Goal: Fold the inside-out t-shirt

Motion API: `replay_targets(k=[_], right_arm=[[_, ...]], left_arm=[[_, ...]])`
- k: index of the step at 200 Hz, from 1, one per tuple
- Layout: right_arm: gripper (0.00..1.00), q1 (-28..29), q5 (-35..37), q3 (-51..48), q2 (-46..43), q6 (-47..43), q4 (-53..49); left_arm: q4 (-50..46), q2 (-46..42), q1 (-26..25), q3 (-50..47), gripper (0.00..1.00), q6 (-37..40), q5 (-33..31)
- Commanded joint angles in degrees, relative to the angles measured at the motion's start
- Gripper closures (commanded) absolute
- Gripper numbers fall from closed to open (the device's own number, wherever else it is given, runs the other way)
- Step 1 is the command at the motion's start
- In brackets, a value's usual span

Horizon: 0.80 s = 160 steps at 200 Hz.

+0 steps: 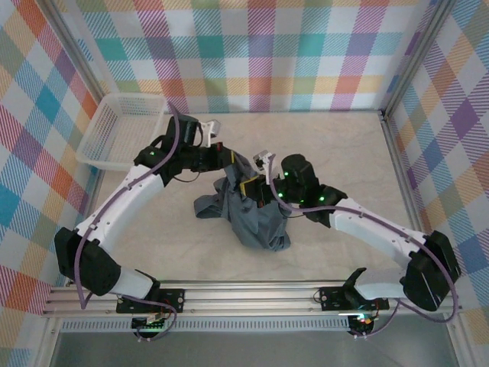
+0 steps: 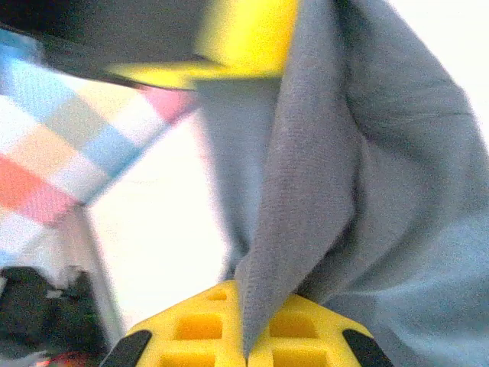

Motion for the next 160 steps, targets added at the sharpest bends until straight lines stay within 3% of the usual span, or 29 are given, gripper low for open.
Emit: replay_targets(k=[1, 30, 58, 76, 100, 137, 160], right_arm=[[1.00, -3.39, -22.28, -1.68, -3.20, 10.59, 15.80], [1.00, -7.91, -25.81, -3.73, -2.85, 16.34, 21.64], [1.00, -10.79, -27.69, -3.93, -1.79, 16.13, 20.92], [1.00, -11.45, -29.55, -2.91, -0.91, 15.69, 19.95], [1.00, -11.45, -33.34, -0.86, 0.91, 15.77, 19.03], [1.00, -11.37, -37.77, 1.46, 3.36, 18.24, 19.27], [1.00, -11.27, -39.42, 2.01, 3.45, 18.65, 18.40]], left_arm=[[1.14, 1.77, 5.17, -4.53, 0.91, 6.72, -3.25], [3.63, -2.31, 7.19, -6.97, 0.56, 7.91, 3.11], [2.76, -10.85, 7.09, -11.13, 0.43, 12.60, 6.25], [3.83, -15.85, 4.47, -16.11, 0.42, 13.91, 5.57], [9.37, -17.82, -1.60, -21.25, 0.43, 12.06, -0.41], [14.85, -9.27, -7.64, -19.91, 0.41, 15.51, -6.81], [18.81, -3.91, -8.91, -17.76, 0.42, 15.89, -11.49]])
